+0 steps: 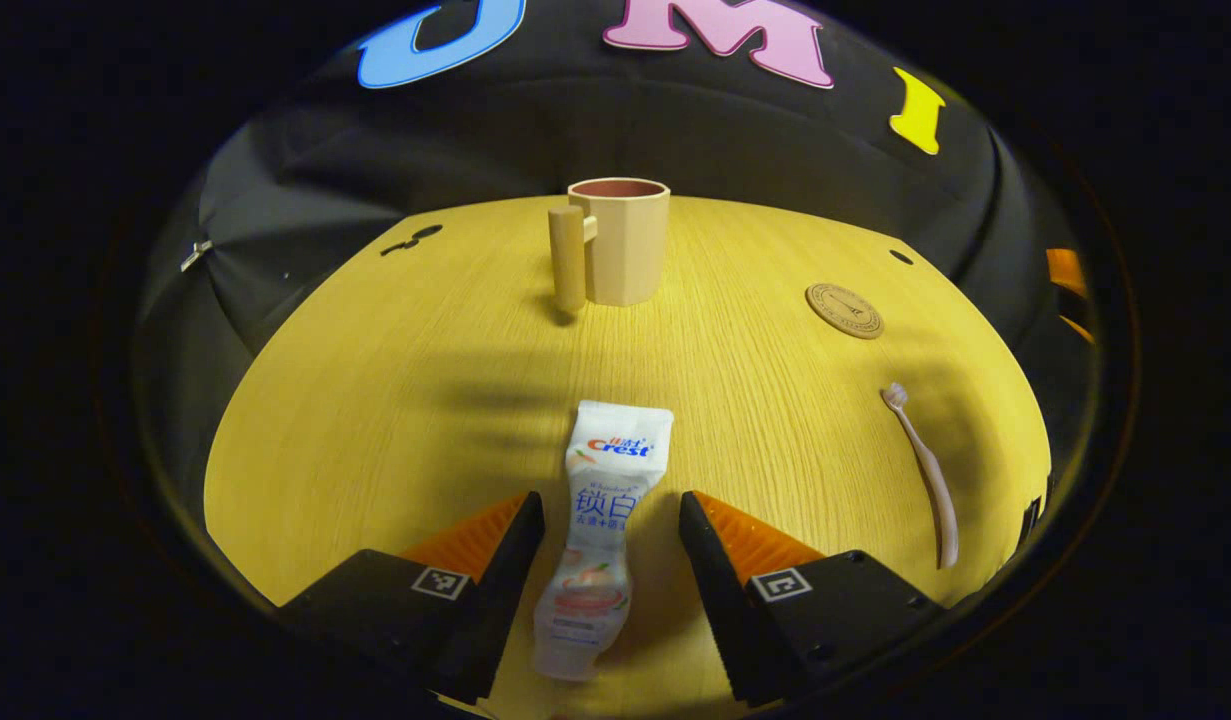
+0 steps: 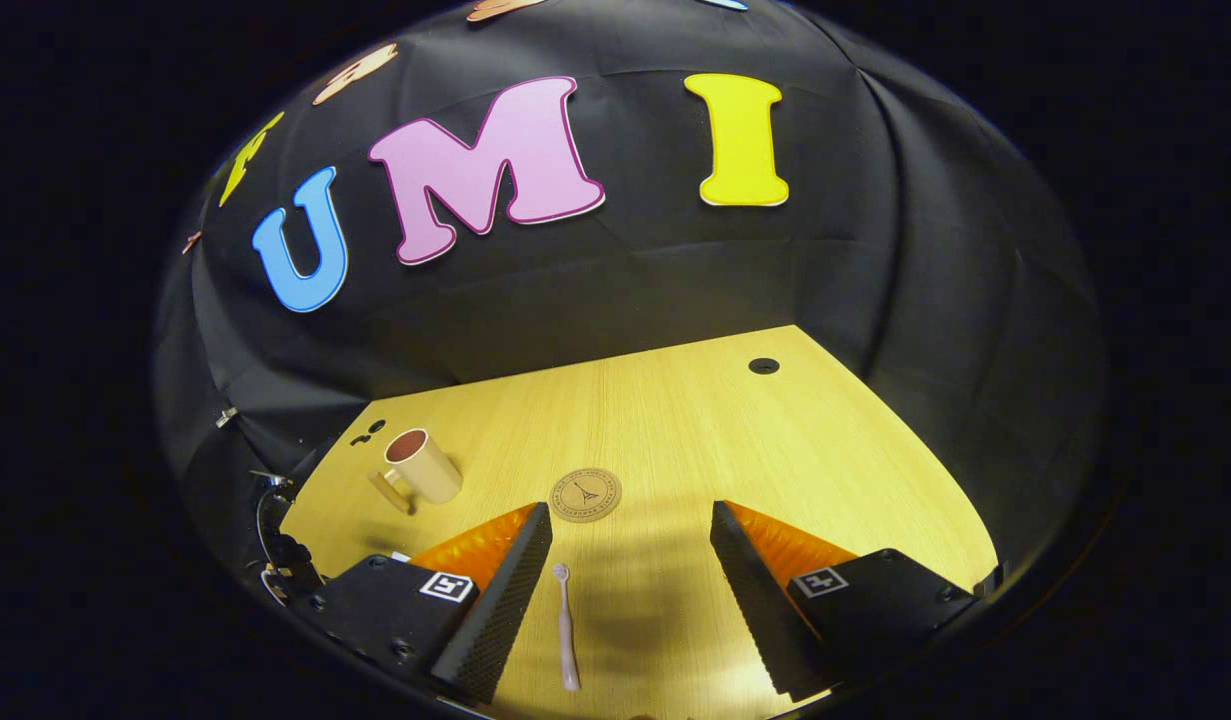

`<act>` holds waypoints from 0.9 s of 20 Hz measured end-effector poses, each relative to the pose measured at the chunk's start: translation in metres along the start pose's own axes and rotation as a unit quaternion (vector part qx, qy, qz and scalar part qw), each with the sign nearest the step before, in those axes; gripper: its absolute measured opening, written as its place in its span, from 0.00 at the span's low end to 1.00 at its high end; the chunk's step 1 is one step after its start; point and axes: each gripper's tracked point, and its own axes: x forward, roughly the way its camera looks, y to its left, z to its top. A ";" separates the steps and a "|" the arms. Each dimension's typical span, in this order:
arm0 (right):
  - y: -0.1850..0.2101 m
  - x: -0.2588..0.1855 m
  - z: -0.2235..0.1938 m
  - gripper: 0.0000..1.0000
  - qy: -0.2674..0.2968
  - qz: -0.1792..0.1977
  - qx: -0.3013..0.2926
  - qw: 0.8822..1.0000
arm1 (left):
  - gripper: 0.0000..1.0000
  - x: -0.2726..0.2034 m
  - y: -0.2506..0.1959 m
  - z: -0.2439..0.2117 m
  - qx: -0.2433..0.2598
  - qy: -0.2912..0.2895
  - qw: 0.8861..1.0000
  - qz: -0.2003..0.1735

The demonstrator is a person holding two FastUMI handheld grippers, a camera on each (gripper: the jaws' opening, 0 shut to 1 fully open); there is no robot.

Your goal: Put the toothbrush and toothpaste on the desktop into the cup, then pick up the cup and place it on the coaster on the desktop.

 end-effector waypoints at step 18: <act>0.047 -0.001 -0.099 0.99 0.143 0.020 -0.050 0.988 | 0.20 -0.034 -0.009 -0.024 0.058 0.025 0.996 -0.057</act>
